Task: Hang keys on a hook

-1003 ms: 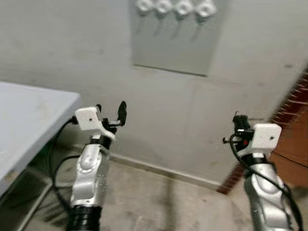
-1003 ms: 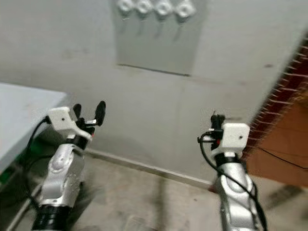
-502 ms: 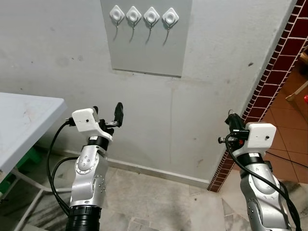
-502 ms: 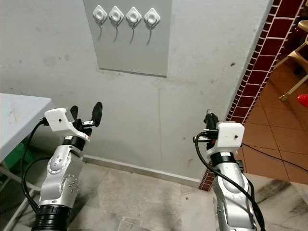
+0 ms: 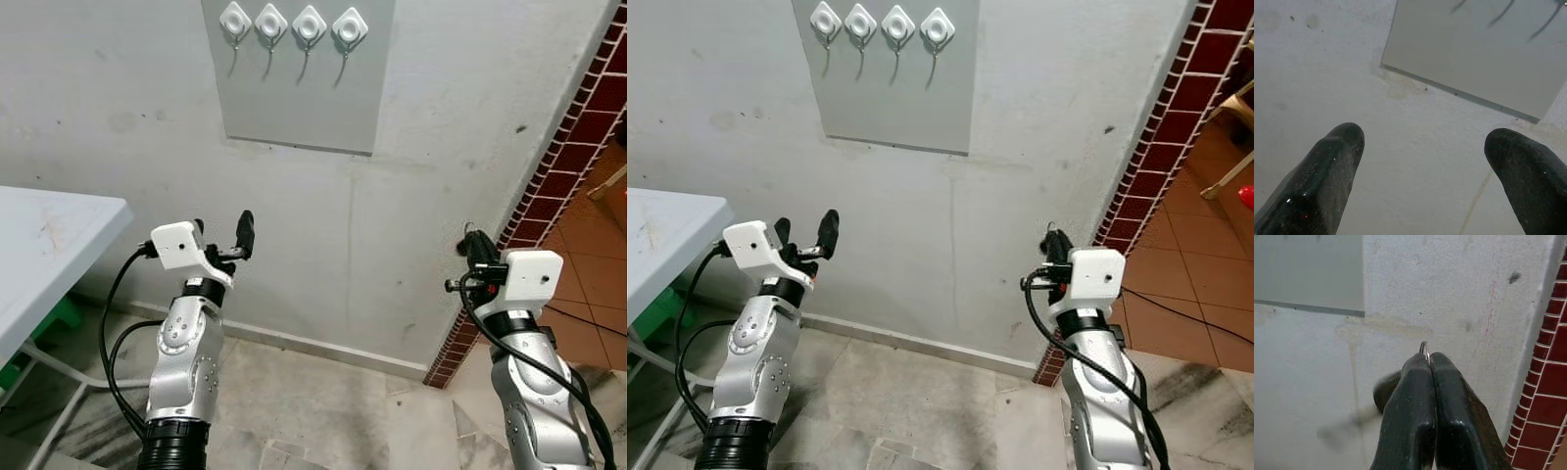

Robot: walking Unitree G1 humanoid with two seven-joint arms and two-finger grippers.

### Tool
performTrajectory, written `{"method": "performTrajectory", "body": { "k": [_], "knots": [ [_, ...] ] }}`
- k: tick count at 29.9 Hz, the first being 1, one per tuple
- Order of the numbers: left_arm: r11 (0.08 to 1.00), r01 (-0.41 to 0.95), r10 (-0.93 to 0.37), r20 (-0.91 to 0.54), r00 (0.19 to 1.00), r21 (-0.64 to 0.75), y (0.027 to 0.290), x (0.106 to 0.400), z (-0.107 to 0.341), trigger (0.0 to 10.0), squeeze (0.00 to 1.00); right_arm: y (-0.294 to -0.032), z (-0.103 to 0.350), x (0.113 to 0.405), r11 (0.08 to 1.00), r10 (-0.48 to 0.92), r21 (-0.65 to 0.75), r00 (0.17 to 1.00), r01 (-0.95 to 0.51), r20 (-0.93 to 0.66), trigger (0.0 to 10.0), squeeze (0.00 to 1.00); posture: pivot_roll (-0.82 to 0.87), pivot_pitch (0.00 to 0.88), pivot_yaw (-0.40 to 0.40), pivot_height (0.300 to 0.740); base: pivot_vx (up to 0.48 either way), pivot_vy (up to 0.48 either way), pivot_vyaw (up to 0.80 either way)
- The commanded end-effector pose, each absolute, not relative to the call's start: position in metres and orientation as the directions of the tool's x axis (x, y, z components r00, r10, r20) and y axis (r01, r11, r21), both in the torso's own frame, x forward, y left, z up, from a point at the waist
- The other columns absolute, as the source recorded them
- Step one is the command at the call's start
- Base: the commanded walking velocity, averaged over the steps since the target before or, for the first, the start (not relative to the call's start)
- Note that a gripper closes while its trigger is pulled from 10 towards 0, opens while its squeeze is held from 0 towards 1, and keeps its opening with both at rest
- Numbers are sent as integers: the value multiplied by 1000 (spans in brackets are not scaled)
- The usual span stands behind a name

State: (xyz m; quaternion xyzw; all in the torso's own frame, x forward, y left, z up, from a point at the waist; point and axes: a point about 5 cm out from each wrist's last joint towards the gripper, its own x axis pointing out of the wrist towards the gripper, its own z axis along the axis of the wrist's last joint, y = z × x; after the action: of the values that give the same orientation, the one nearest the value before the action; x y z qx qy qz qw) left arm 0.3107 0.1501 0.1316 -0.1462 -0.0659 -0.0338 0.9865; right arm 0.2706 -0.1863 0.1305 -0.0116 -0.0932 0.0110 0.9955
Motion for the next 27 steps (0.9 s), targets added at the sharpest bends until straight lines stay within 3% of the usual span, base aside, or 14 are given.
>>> {"method": "performTrajectory", "body": {
  "k": [1, 27],
  "knots": [
    [954, 90, -52, 138, 989, -286, 150, 312, 133, 10000, 0, -187, 132, 271, 1000, 18, -25, 982, -13, 190, 10000, 0, -81, 0, 15, 740, 0, 0, 0],
    [956, 94, -62, 121, 991, -279, 150, 310, 130, 10000, 0, -186, 128, 266, 1000, 7, -17, 984, -4, 178, 10000, 0, -83, 0, 21, 740, 0, 314, 0]
  ]
}}
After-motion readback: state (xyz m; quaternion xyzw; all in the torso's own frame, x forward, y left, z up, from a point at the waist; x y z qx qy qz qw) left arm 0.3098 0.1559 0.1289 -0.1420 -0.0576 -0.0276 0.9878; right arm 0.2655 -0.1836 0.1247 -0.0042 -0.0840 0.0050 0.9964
